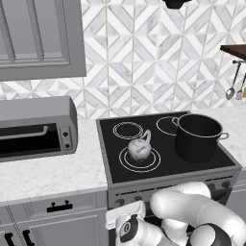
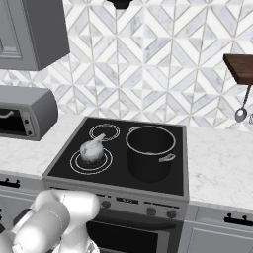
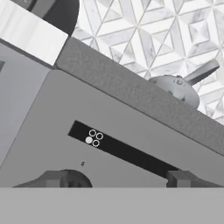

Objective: Pick the kettle from the counter and place it on a stove burner. Then turn the burner on.

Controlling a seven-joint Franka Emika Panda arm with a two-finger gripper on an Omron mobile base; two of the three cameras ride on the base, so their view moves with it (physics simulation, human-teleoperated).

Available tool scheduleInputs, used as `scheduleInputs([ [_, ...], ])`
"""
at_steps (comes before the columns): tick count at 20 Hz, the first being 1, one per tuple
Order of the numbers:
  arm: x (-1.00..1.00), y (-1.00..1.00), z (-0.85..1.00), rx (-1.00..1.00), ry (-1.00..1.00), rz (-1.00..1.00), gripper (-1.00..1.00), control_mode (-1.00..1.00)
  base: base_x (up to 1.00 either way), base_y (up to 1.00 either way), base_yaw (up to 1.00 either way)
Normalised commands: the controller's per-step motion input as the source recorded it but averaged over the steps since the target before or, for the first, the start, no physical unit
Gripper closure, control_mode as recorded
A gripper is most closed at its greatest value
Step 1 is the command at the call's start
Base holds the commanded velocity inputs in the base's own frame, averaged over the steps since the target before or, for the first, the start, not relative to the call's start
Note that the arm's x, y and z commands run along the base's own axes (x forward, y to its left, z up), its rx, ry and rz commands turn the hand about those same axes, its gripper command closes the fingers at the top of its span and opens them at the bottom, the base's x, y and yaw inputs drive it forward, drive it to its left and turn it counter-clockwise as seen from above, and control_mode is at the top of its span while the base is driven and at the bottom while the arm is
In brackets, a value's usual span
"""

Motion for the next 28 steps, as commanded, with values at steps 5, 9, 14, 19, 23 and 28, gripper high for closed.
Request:
scheduleInputs([
  [5, 0.0, 0.03, -0.22, 0.0, 0.01, 0.0, -1.0, -1.0, 0.0, 0.0, 0.0],
  [9, 0.0, 0.03, -0.31, 0.0, 0.01, 0.0, -1.0, -1.0, 0.0, 0.0, 0.0],
  [14, -0.15, -0.01, -0.22, 0.0, 0.0, 0.02, -1.0, -1.0, 0.0, 0.0, 0.0],
  [19, -0.1, -0.01, -0.02, 0.0, -0.01, 0.02, -1.0, -1.0, 0.0, 0.0, 0.0],
  [23, 0.02, -0.16, -0.21, 0.0, 0.0, 0.0, -1.0, -1.0, 0.0, 0.0, 0.0],
  [28, 0.33, 0.0, -0.01, 0.0, 0.0, 0.0, -1.0, -1.0, 0.0, 0.0, 0.0],
])
